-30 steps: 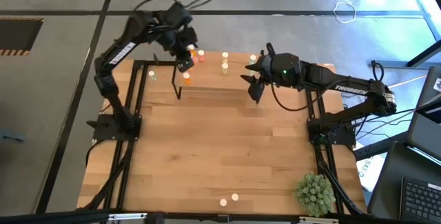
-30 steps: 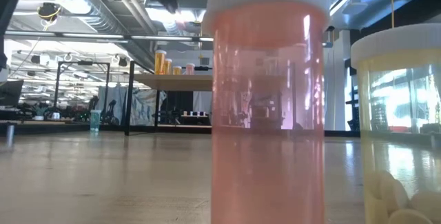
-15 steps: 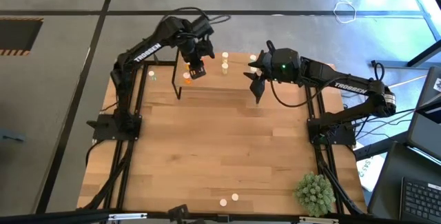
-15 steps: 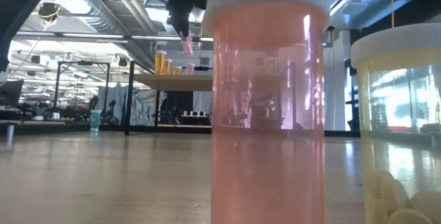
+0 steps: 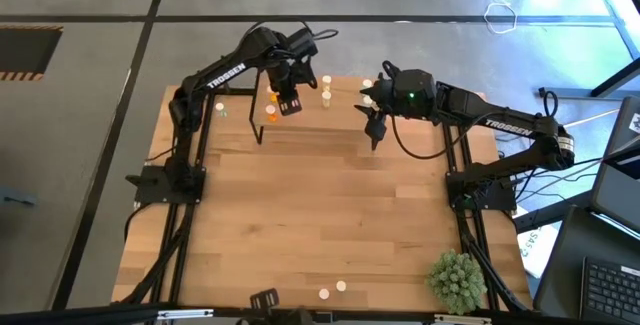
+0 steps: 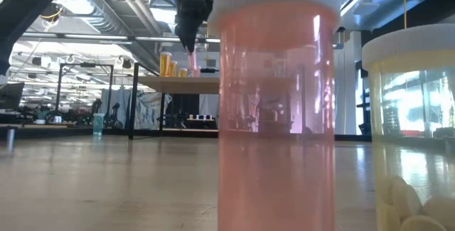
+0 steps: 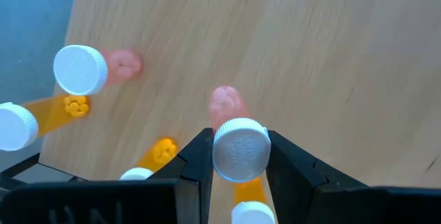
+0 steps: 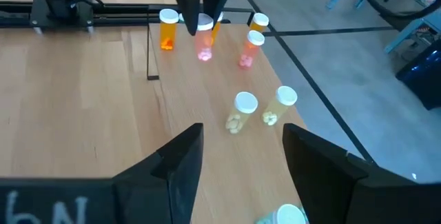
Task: Pick and place medicine bottles onto shelf by color
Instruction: Put the left pink pill bottle on the shelf aligned with the other orange pill bottle
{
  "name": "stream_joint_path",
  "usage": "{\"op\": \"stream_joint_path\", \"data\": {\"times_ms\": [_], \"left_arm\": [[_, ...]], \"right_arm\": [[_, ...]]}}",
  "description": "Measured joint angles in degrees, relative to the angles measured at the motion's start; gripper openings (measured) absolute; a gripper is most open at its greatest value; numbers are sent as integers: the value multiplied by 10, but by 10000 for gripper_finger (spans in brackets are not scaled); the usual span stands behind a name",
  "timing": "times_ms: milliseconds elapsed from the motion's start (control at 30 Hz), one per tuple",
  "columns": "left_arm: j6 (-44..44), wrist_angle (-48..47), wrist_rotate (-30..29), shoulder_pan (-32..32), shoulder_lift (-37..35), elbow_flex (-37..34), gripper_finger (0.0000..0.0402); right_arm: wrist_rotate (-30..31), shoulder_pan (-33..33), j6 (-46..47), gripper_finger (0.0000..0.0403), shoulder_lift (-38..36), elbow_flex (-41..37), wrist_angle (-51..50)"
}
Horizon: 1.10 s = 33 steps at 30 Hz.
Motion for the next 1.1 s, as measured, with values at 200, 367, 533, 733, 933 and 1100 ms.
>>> {"op": "stream_joint_path", "data": {"times_ms": [200,367,533,733,933,1100], "left_arm": [[0,2,0,7,2,0,95],[0,3,3,7,9,-1,95],[0,7,-2,9,13,-1,95],[0,8,-1,12,19,-1,95],[2,7,0,16,33,-1,95],[11,10,-2,17,40,0,95]], "right_arm": [[0,0,0,202,0,0,0],[0,0,0,202,0,0,0],[0,0,0,202,0,0,1],[0,0,0,202,0,0,1],[0,0,0,202,0,0,1],[0,0,0,202,0,0,1]]}}
